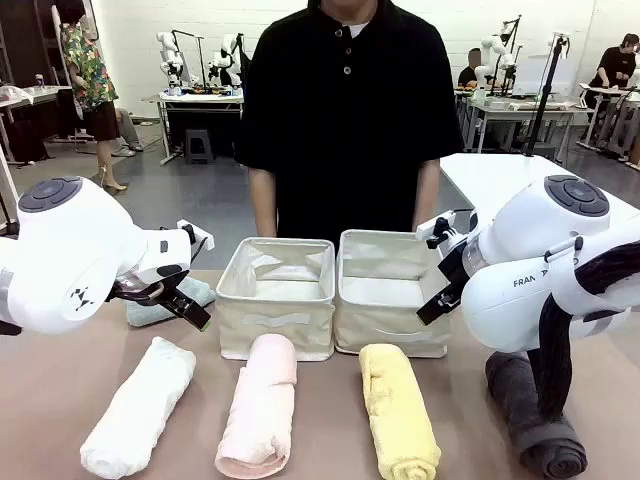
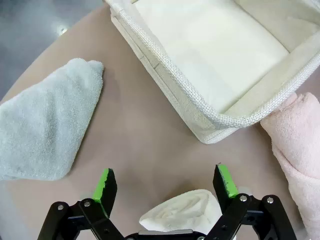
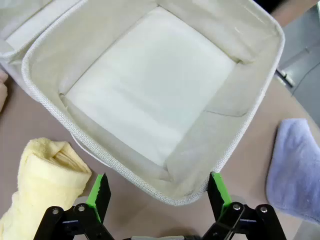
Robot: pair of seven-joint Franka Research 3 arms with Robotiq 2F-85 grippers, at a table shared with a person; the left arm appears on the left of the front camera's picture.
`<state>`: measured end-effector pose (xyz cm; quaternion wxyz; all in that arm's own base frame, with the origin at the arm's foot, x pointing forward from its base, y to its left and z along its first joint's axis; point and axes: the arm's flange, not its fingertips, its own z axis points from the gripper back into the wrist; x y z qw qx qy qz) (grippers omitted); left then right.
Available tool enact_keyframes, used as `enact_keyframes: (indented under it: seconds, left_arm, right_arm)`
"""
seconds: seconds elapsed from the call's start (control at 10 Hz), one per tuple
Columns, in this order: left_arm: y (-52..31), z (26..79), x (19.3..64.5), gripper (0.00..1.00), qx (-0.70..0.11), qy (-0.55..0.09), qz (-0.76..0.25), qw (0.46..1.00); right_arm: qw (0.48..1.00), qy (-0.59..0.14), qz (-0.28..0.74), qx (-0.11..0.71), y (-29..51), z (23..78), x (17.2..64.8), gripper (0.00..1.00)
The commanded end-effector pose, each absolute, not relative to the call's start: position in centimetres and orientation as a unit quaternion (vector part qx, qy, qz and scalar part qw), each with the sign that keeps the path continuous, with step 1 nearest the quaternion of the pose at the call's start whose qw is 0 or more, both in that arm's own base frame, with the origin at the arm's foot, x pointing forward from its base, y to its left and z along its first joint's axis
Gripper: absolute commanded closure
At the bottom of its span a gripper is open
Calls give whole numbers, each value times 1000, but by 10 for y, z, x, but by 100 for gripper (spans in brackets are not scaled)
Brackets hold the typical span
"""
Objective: Sort the towels based on their folding style.
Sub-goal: Pick up one triangle-folded towel and place it in the left Fabric basket.
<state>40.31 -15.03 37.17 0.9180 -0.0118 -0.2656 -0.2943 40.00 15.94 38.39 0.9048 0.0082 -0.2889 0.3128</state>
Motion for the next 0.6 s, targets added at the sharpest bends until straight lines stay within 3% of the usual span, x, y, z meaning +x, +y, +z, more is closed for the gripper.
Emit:
enact_keyframes:
  seconds: [0.0, 0.5]
  left_arm:
    - [-150, 372, 403, 0, -12, -266, -294, 918]
    - [-150, 372, 403, 0, -12, -266, -294, 918]
  right_arm:
    - [905, -289, 313, 8, 159, 384, 400, 0]
    - [905, -289, 313, 8, 159, 384, 400, 0]
